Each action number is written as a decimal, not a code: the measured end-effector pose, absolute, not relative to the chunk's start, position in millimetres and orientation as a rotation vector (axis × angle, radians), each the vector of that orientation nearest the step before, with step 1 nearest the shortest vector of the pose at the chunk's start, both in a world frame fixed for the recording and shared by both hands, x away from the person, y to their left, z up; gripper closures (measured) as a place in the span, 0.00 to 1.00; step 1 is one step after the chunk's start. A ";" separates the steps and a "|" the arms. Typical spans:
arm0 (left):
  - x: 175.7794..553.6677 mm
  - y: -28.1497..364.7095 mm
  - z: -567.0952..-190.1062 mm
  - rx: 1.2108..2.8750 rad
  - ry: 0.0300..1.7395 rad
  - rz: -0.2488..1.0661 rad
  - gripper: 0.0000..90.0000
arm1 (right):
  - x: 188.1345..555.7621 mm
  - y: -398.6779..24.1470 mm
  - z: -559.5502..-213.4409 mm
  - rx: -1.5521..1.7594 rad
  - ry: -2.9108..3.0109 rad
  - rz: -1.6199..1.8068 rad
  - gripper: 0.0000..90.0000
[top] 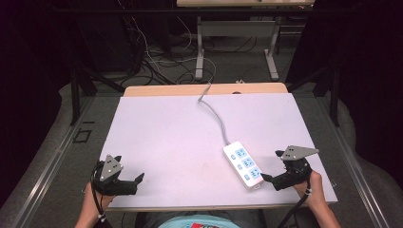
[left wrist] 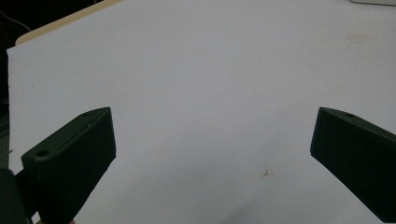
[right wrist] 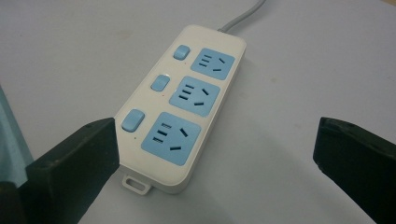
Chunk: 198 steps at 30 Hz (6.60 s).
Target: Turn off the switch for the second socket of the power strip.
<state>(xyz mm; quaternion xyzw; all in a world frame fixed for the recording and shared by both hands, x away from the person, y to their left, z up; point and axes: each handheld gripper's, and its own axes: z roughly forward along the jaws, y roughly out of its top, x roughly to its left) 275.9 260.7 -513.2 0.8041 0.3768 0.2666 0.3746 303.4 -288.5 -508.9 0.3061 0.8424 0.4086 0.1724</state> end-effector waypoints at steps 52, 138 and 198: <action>279.4 255.1 -517.4 2.084 0.951 0.672 0.00 | 340.4 -237.4 -481.1 0.795 2.495 1.101 0.00; 281.6 250.3 -519.5 2.118 0.922 0.677 0.00 | 354.2 -201.0 -493.5 0.745 2.667 0.996 1.00; 282.2 249.6 -520.5 2.122 0.930 0.680 0.00 | 349.1 -189.9 -516.3 0.782 2.686 0.800 1.00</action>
